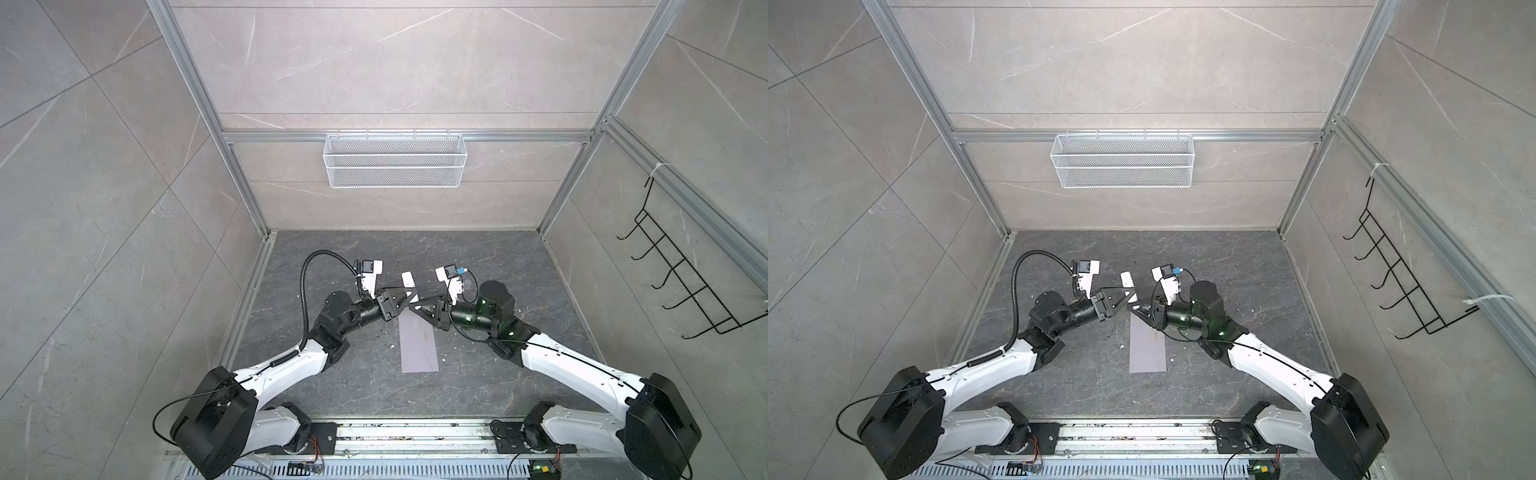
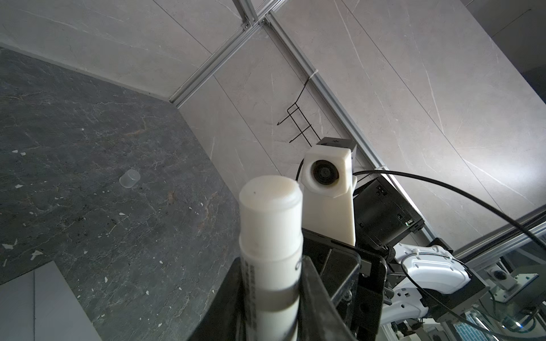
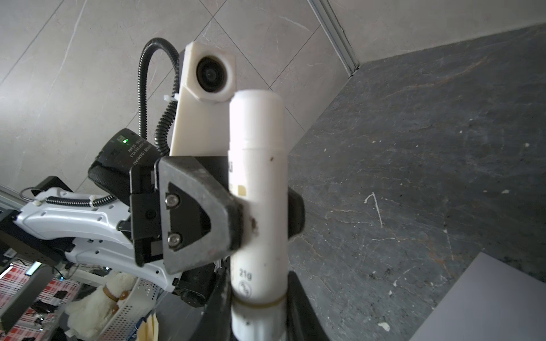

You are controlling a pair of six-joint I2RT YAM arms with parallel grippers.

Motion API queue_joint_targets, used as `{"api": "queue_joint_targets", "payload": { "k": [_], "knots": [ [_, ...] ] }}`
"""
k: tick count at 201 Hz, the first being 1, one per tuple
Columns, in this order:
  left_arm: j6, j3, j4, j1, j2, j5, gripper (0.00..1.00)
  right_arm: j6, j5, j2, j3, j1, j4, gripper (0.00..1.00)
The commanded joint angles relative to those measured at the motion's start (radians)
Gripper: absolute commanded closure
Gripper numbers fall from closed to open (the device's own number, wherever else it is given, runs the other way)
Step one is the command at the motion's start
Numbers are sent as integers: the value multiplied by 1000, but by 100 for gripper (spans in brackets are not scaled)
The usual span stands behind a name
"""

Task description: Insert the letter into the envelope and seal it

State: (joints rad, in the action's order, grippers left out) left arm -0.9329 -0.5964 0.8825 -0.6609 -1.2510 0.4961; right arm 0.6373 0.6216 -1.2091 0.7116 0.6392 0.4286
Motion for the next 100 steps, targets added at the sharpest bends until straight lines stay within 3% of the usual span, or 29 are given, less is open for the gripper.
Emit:
{"api": "queue_joint_targets", "payload": {
  "k": [1, 44, 100],
  "knots": [
    [9, -40, 75, -1, -4, 12, 100, -15, -38, 0, 46, 2, -41, 84],
    [50, -42, 8, -1, 2, -2, 100, -49, -158, 0, 83, 3, -186, 100],
    [85, -47, -51, -2, -2, -29, 100, -132, -496, 1, 175, 55, -460, 100]
  ]
}}
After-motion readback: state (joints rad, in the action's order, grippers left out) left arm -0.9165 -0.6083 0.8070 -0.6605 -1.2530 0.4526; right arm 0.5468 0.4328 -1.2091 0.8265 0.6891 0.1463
